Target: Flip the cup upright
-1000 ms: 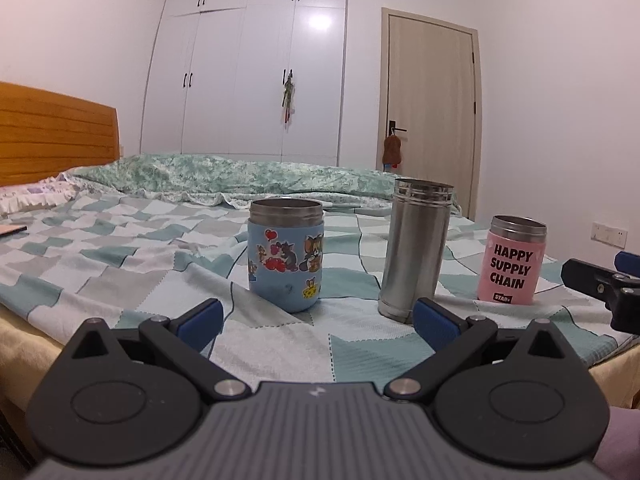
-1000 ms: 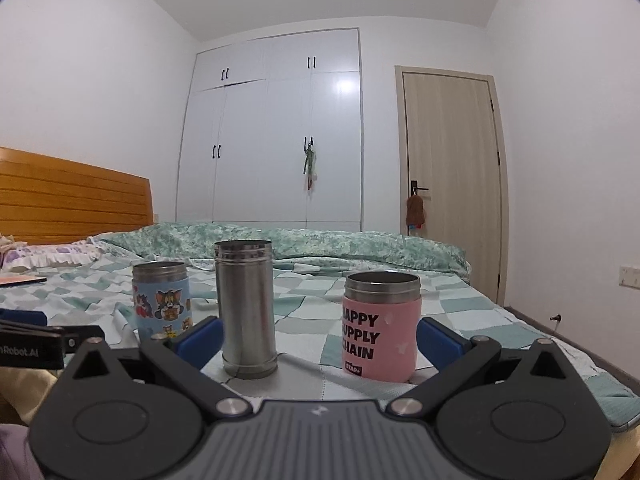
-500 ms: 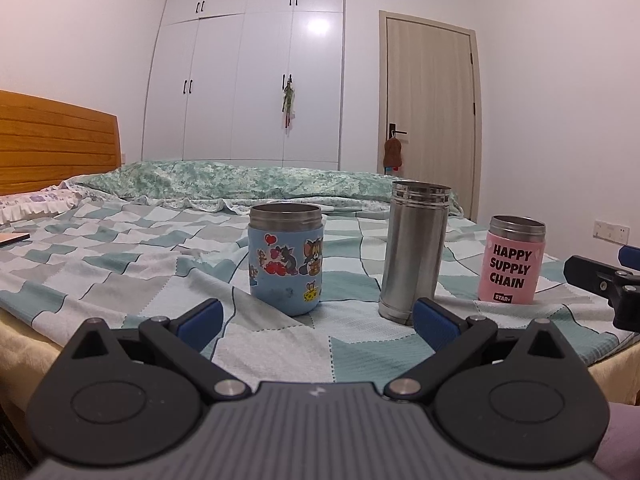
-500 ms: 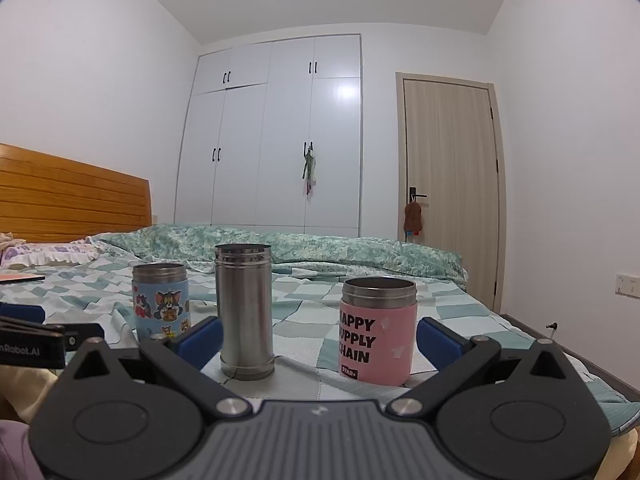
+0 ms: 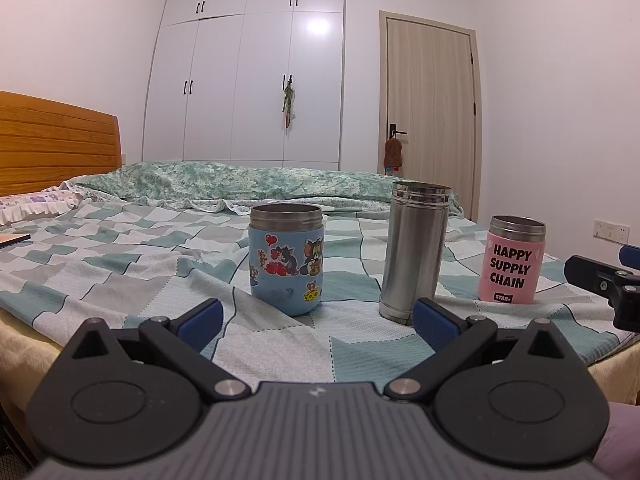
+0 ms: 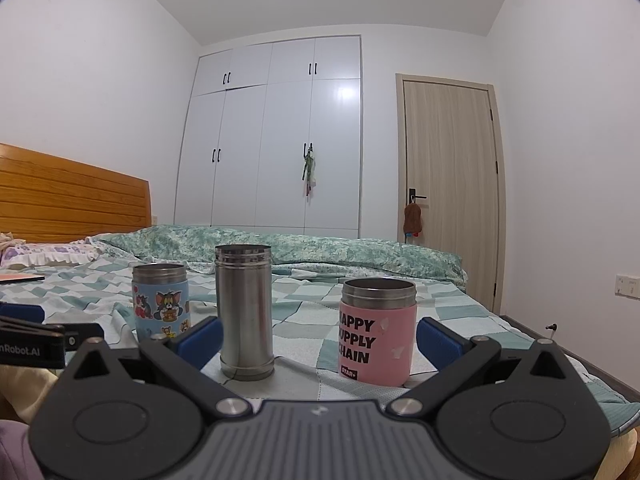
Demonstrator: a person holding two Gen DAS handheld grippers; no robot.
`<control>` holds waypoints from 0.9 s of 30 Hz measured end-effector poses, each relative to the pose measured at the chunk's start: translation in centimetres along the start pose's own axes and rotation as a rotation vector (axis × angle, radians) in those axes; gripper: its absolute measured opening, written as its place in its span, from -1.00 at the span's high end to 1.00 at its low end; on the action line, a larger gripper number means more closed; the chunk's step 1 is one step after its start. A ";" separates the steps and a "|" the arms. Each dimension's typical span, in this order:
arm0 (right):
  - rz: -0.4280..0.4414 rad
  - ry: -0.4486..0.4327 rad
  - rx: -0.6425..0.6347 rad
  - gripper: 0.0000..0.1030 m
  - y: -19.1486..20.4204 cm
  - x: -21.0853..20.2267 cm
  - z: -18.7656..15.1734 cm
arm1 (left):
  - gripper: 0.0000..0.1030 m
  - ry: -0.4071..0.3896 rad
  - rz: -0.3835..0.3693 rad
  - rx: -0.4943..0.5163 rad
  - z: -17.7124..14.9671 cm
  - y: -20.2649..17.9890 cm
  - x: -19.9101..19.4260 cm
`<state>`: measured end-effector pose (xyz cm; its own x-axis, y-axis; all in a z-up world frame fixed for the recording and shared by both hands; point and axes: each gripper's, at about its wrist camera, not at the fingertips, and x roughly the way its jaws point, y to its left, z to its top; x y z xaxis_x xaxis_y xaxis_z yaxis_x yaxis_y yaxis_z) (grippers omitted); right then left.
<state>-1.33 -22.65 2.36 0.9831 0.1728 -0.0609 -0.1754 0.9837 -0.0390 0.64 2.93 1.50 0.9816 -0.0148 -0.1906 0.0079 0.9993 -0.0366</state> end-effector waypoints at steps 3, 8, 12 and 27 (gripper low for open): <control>0.001 0.000 0.000 -1.00 0.0 0.0 0.0 | -1.00 0.000 0.000 0.000 0.0 0.0 0.0; -0.001 -0.001 -0.001 -1.00 0.1 0.0 0.0 | -1.00 0.001 0.002 0.001 0.0 0.0 0.0; -0.001 -0.001 -0.001 -1.00 0.1 0.0 0.0 | -1.00 0.000 0.002 0.002 0.0 0.0 0.0; -0.001 -0.001 -0.002 -1.00 0.1 0.0 0.0 | -1.00 -0.004 0.005 0.004 0.1 0.1 0.0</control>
<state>-1.32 -22.54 2.33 0.9833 0.1717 -0.0596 -0.1743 0.9838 -0.0414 0.64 3.02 1.57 0.9823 -0.0097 -0.1870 0.0038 0.9995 -0.0319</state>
